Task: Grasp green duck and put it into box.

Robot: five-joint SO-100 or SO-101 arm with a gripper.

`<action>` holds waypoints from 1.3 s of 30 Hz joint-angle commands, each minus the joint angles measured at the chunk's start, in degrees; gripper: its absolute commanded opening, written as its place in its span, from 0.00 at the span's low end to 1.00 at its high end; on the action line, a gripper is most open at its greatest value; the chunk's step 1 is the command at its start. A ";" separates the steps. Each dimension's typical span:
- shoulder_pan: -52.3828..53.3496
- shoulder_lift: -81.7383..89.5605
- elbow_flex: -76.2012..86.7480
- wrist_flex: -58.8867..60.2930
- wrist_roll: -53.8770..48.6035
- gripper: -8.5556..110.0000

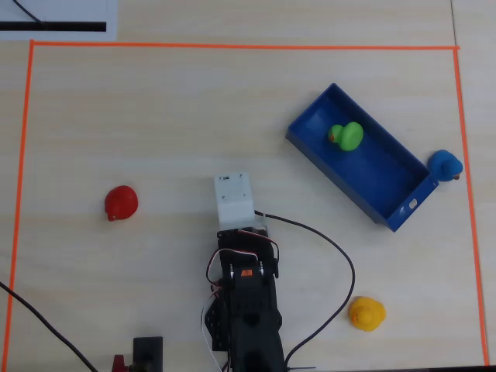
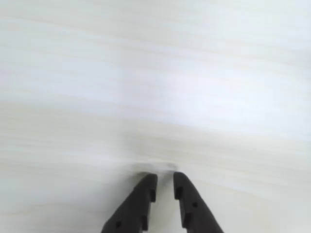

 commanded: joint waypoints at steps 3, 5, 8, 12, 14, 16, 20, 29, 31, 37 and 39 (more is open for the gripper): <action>0.53 -0.62 -0.09 1.58 0.35 0.08; 0.53 -0.62 -0.09 1.58 0.35 0.08; 0.53 -0.62 -0.09 1.58 0.35 0.08; 1.58 -0.62 -0.09 1.58 0.35 0.08; 1.32 -0.62 -0.09 1.58 0.35 0.09; 0.97 -0.62 -0.09 1.58 0.35 0.09; 0.18 -0.62 -0.09 1.58 0.35 0.09; -1.05 -0.62 -0.09 1.58 0.35 0.09; -1.05 -0.62 -0.09 1.58 0.35 0.09; -1.05 -0.62 -0.09 1.58 0.35 0.09; -1.05 -0.62 -0.09 1.58 0.35 0.09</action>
